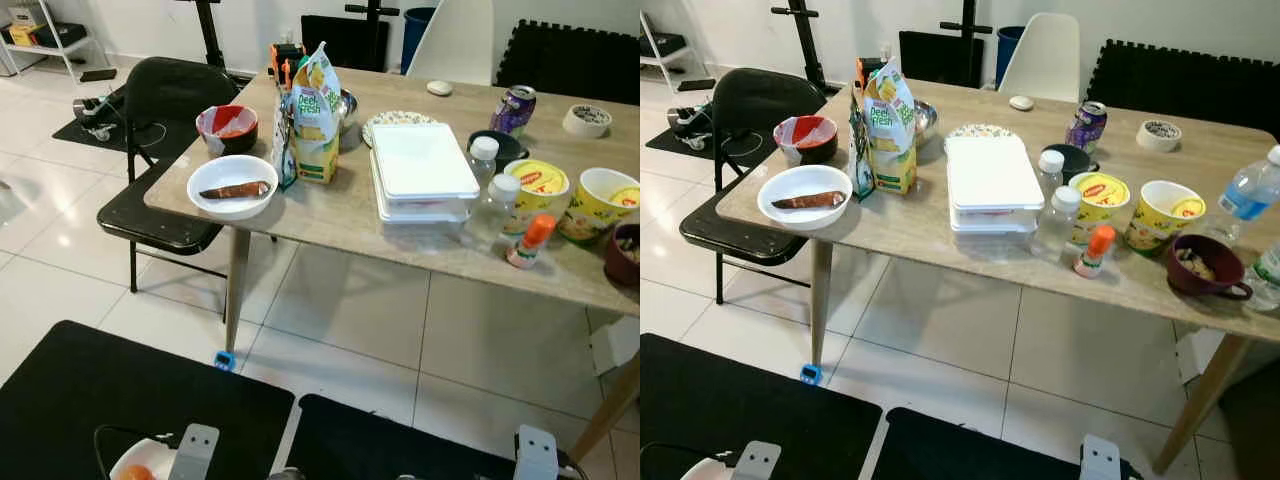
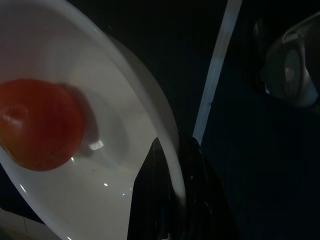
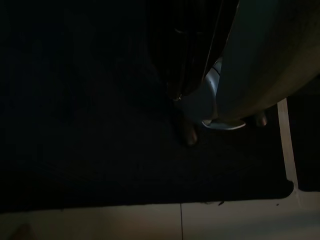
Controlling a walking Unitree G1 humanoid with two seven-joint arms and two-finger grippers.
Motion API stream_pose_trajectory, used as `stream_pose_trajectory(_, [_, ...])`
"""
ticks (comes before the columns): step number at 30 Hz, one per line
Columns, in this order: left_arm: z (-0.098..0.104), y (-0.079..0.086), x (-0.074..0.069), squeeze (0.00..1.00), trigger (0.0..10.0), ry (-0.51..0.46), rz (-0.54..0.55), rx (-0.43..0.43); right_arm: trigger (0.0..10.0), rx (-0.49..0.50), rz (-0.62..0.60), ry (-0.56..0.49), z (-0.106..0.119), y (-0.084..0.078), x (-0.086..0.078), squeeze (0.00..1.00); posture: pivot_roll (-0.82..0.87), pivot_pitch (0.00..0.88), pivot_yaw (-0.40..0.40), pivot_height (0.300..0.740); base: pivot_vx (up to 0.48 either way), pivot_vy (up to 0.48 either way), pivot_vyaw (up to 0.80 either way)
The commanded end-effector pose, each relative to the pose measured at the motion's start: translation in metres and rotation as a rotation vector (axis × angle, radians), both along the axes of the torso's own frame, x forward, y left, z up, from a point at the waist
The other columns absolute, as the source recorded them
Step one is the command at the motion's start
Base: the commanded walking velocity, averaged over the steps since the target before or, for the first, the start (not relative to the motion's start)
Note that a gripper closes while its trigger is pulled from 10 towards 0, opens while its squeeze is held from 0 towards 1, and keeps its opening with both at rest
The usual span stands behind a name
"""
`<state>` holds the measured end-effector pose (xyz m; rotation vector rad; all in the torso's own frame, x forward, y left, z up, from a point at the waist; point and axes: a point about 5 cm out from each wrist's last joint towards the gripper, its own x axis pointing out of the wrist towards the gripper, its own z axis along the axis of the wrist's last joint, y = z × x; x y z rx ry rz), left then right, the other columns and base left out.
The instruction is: Restocking fridge
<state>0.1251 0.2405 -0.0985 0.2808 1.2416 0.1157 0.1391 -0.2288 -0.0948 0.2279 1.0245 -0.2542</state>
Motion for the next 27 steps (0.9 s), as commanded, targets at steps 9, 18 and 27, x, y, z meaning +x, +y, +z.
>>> stream_pose_trajectory(9, [-0.0051, -0.0058, -0.012, 0.0, 10.0, 0.047, -0.033, -0.015, 10.0, -0.018, 0.002, 0.054, -0.0035, -0.0048, -0.0124, 0.0, -0.01, 0.065, 0.001, 0.74, -0.392, 0.0, 0.0])
stream_pose_trajectory(18, [-0.005, -0.0058, -0.0118, 0.0, 10.0, 0.05, -0.037, -0.02, 10.0, -0.02, 0.005, 0.053, -0.0032, -0.0039, -0.0106, 0.0, -0.01, 0.071, 0.0, 0.74, -0.392, 0.0, 0.0])
stream_pose_trajectory(27, [-0.0057, -0.0073, -0.0129, 0.0, 10.0, 0.048, -0.021, -0.033, 10.0, -0.021, -0.002, 0.061, -0.0042, -0.0051, -0.0146, 0.0, -0.01, 0.074, -0.002, 0.74, -0.297, 0.0, 0.0])
